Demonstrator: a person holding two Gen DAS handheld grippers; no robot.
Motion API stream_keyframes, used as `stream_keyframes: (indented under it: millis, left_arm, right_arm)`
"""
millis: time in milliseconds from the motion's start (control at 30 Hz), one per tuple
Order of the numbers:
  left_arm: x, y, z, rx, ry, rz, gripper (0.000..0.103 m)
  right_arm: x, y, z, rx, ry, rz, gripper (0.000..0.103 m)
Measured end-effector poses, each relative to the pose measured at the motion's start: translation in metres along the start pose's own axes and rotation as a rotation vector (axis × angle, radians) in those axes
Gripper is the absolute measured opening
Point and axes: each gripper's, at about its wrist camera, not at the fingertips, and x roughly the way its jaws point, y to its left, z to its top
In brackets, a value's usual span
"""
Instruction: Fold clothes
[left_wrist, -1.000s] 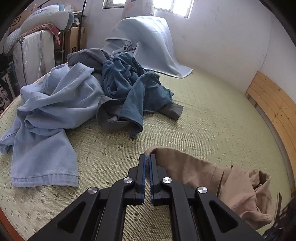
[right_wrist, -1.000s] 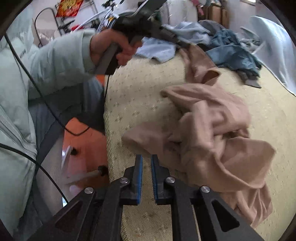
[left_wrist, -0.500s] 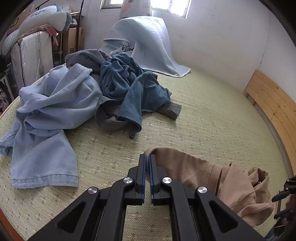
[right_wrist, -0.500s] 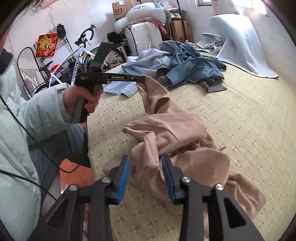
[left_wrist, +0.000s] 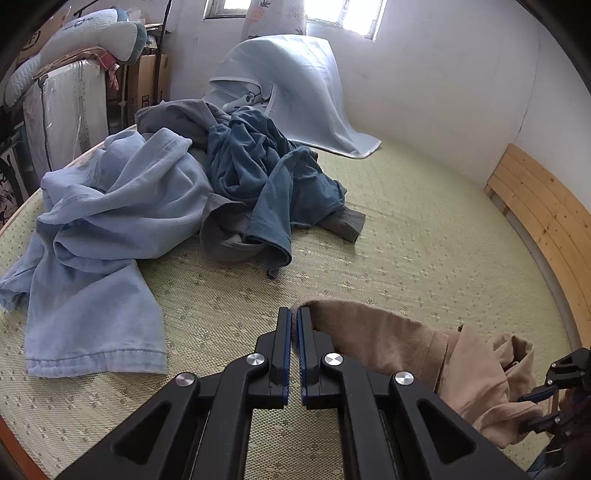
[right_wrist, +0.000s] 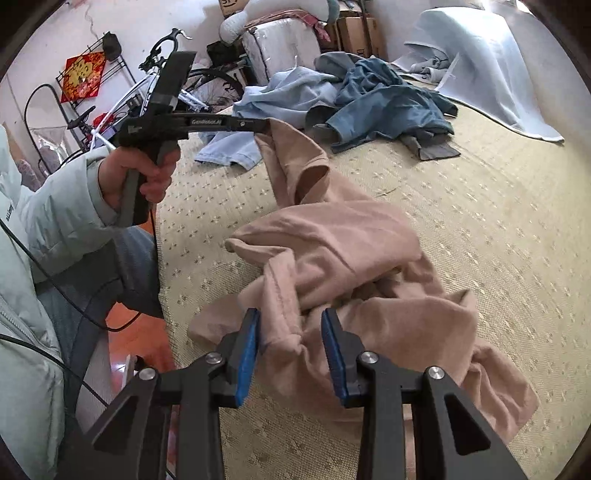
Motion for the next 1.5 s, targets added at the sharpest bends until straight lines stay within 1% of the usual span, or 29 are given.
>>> stream_keyframes:
  millis: [33, 100, 133, 167, 200, 300, 433, 567, 633, 767, 833, 867, 967, 1067, 1133, 1300, 1333, 1500]
  left_arm:
    - [-0.001, 0.001, 0.000, -0.001, -0.002, 0.000, 0.003]
    - [-0.003, 0.001, 0.001, -0.001, -0.007, 0.000, 0.003]
    - [-0.004, 0.001, 0.001, 0.000, -0.010, 0.001, 0.003]
    - [-0.005, 0.001, 0.001, 0.002, -0.013, 0.003, 0.002]
    - [-0.006, 0.001, 0.002, 0.003, -0.017, 0.004, 0.002]
    - [-0.009, 0.000, 0.003, 0.006, -0.028, 0.005, 0.002]
    - [-0.019, -0.003, 0.007, 0.031, -0.073, 0.023, 0.002]
    - [-0.037, -0.001, 0.014, 0.026, -0.137, 0.029, 0.002]
    - [-0.046, 0.002, 0.019, 0.010, -0.160, 0.027, 0.002]
    - [-0.073, 0.003, 0.032, -0.013, -0.205, 0.025, 0.002]
    - [-0.093, 0.002, 0.041, -0.017, -0.229, 0.008, 0.002]
    - [-0.106, 0.001, 0.046, -0.013, -0.241, 0.002, 0.002]
    - [-0.142, -0.002, 0.061, -0.011, -0.274, -0.018, 0.002]
    - [-0.186, -0.007, 0.080, -0.009, -0.329, -0.041, 0.002]
    - [-0.219, -0.012, 0.094, 0.004, -0.373, -0.047, 0.002]
    - [-0.291, -0.029, 0.127, 0.049, -0.477, -0.045, 0.002]
    - [-0.303, -0.031, 0.133, 0.053, -0.494, -0.048, 0.002]
    - [-0.376, -0.043, 0.162, 0.072, -0.599, -0.051, 0.002]
  right_arm:
    - [-0.001, 0.001, 0.001, -0.008, -0.003, -0.009, 0.024]
    - [-0.003, 0.003, 0.002, -0.012, -0.014, -0.019, 0.022]
    - [-0.004, 0.003, 0.003, -0.013, -0.020, -0.025, 0.015]
    - [-0.005, 0.004, 0.003, -0.019, -0.021, -0.037, 0.010]
    - [-0.006, 0.004, 0.003, -0.020, -0.025, -0.049, 0.007]
    - [-0.012, 0.006, 0.004, -0.029, -0.042, -0.098, 0.005]
    - [-0.024, 0.005, 0.006, -0.016, -0.084, -0.209, 0.004]
    - [-0.047, 0.006, 0.009, 0.032, -0.169, -0.344, 0.004]
    - [-0.065, 0.008, 0.009, 0.070, -0.228, -0.429, 0.004]
    - [-0.106, 0.016, 0.008, 0.155, -0.349, -0.553, 0.003]
    - [-0.131, 0.021, 0.010, 0.194, -0.400, -0.605, 0.003]
    - [-0.140, 0.024, 0.011, 0.201, -0.417, -0.616, 0.003]
    - [-0.177, 0.040, 0.020, 0.210, -0.473, -0.684, 0.003]
    - [-0.210, 0.057, 0.028, 0.210, -0.530, -0.736, 0.003]
    - [-0.237, 0.071, 0.033, 0.214, -0.576, -0.787, 0.003]
    - [-0.304, 0.110, 0.041, 0.188, -0.674, -0.877, 0.003]
    - [-0.324, 0.122, 0.043, 0.181, -0.701, -0.902, 0.003]
    - [-0.393, 0.171, 0.049, 0.132, -0.787, -0.984, 0.003]
